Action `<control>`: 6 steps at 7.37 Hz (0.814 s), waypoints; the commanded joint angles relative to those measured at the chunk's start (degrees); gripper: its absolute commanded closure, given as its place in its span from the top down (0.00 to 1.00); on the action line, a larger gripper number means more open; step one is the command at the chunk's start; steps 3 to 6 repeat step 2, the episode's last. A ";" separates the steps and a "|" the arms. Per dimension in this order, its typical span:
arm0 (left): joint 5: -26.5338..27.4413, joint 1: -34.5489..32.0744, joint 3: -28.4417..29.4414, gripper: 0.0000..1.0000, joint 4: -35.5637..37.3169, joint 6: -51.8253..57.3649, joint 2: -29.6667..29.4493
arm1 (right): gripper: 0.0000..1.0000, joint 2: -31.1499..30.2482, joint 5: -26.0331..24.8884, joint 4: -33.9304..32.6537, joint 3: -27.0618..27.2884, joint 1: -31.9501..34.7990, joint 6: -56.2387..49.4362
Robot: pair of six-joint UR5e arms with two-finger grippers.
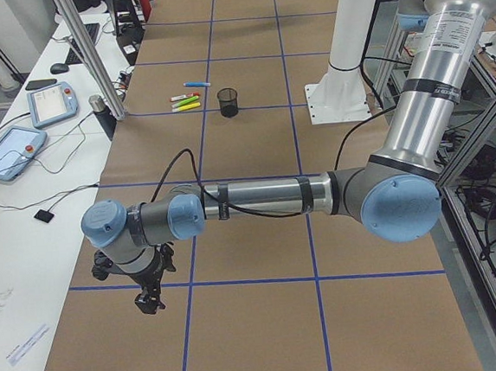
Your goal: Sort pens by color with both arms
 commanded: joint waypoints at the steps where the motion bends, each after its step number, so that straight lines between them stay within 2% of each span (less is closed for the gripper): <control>1: 0.00 -0.19 0.19 1.00 -0.24 0.85 0.26 | 1.00 0.01 0.17 0.08 0.08 0.00 0.00; 6: 0.00 -0.27 0.19 1.00 -0.25 0.85 0.26 | 1.00 -0.16 0.26 0.09 -0.01 0.00 0.00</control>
